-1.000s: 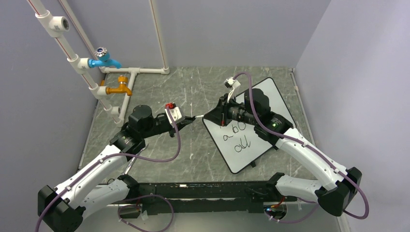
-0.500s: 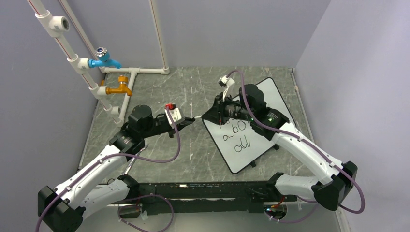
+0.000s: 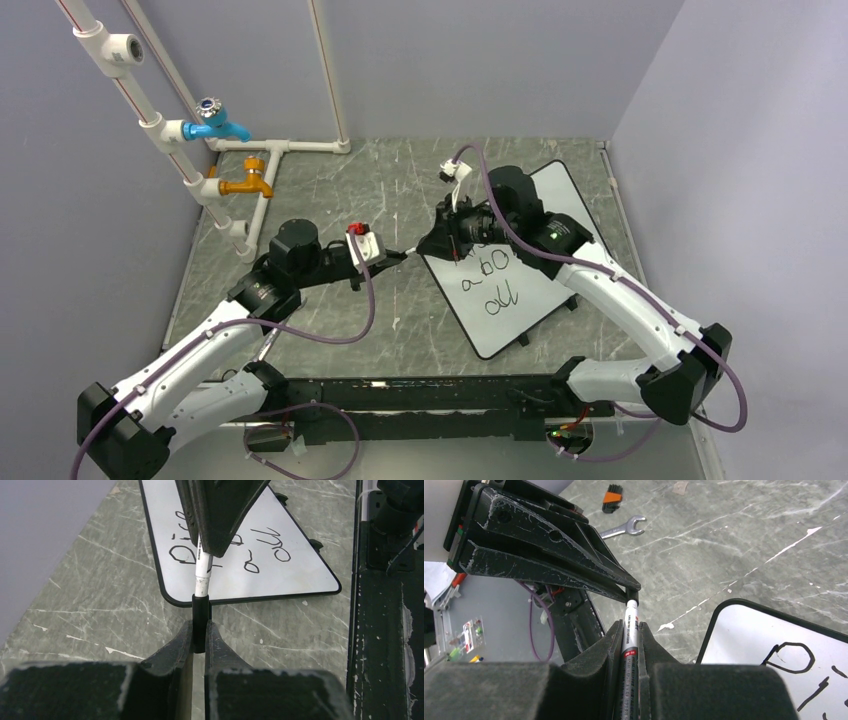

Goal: Write a sentence on the whiteboard
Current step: Insert the whiteboard marker without the cap into the pen cap.

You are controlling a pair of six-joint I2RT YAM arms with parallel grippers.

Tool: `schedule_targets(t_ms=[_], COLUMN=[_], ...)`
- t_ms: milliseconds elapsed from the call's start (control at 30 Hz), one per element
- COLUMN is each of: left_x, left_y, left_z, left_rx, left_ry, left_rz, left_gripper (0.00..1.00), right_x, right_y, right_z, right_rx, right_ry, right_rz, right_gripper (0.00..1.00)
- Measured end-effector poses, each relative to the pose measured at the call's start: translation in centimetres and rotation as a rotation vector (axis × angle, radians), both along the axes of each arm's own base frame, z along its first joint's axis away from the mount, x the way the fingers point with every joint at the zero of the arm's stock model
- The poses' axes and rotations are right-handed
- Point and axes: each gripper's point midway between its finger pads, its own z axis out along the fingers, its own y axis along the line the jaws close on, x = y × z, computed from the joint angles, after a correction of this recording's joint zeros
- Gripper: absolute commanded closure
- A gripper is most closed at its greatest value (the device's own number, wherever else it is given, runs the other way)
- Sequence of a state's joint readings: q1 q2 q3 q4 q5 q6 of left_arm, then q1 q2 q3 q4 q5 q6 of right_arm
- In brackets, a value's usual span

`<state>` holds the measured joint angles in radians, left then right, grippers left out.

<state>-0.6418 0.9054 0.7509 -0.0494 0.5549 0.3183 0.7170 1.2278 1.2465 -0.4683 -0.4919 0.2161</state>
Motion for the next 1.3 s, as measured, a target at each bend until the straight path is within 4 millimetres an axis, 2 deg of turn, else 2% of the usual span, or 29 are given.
schedule_targets(t_ms=[267,733,1033,1167,1300], left_x=[-1.0,-1.9,-5.8,-7.1,-7.5], left_y=[-0.2,0.4,0.8,0.6,0.5], left_z=[-0.9,-2.1,-4.4,-4.7,-4.5], left_rx=[0.022,0.059,0.085,0.074,0.065], left_ry=[0.035,0.094,0.247,0.287,0.298], left_rz=[-0.040,-0.042,-0.157,-0.213,-0.236], left_gripper=[1.00,1.00,1.00,1.00,1.00], right_x=[-0.7,-1.9,-5.4,-6.5,-6.9], right_y=[0.9,2.1,4.0,4.5,4.8], right_z=[-1.7,-2.8,-4.6,-4.6,-4.3], right_rx=[-0.067,-0.107,-0.178,-0.177,-0.165], right_ry=[0.036,0.028,-0.070,-0.106,-0.131], right_rz=[0.093,0.151,0.317,0.374,0.398], right_gripper=[1.00,1.00,1.00,1.00,1.00])
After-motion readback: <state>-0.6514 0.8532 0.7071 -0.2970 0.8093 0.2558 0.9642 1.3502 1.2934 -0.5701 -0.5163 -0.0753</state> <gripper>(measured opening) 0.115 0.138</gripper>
